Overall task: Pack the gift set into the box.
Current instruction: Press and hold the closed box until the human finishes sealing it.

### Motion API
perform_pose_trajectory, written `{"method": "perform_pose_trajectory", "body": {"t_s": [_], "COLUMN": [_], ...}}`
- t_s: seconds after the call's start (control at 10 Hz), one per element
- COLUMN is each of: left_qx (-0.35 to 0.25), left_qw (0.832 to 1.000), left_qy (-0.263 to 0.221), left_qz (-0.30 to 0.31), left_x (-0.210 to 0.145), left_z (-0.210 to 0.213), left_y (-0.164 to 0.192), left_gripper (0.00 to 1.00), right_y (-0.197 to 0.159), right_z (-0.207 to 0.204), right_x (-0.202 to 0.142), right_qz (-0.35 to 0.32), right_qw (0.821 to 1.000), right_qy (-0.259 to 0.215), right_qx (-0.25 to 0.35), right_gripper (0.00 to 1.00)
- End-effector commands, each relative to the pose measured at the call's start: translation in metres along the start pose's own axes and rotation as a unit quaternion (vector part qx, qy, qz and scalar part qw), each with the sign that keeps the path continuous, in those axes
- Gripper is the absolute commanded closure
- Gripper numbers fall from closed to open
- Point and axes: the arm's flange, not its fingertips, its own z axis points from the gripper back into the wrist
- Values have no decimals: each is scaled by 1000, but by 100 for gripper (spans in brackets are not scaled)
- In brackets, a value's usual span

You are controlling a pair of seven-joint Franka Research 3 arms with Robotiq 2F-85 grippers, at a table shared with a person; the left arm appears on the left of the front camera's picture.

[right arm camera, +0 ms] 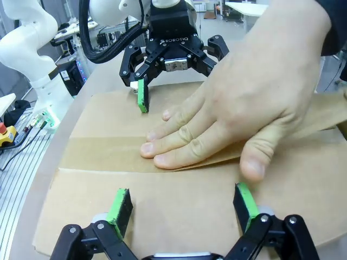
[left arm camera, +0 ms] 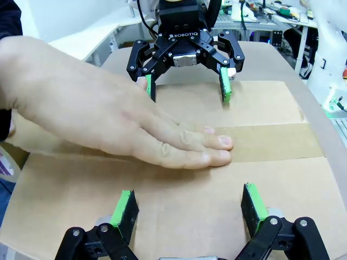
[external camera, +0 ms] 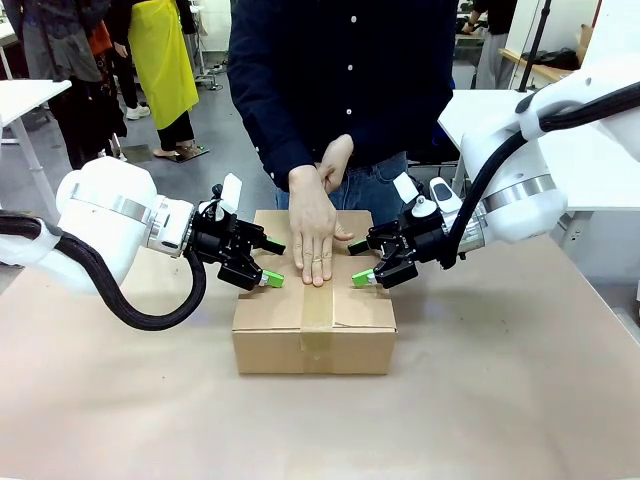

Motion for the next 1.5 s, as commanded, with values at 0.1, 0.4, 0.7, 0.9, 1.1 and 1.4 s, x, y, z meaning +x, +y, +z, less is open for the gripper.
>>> {"method": "perform_pose_trajectory", "body": {"t_s": [0.1,0.4,0.7,0.9,1.1,1.4], "left_qx": [-3,-3,-3,-3,-3,-3], "left_qw": [1000,1000,1000,1000,1000,1000], "left_qy": [-1,-1,-1,-1,-1,-1], "left_qz": [-7,-7,-7,-7,-7,-7], "left_x": [-1,-1,-1,-1,-1,-1], "left_z": [0,0,0,0,0,0], "left_y": [-2,-2,-2,-2,-2,-2], "left_gripper": [0,0,0,0,0,0], "right_y": [-1,-1,-1,-1,-1,-1], "right_z": [-2,-2,-2,-2,-2,-2], "right_x": [0,0,0,0,0,0], "right_qz": [3,3,3,3,3,3], "right_qw": [1000,1000,1000,1000,1000,1000], "right_qy": [4,4,4,4,4,4], "right_qx": [3,3,3,3,3,3], "right_gripper": [0,0,0,0,0,0]}}
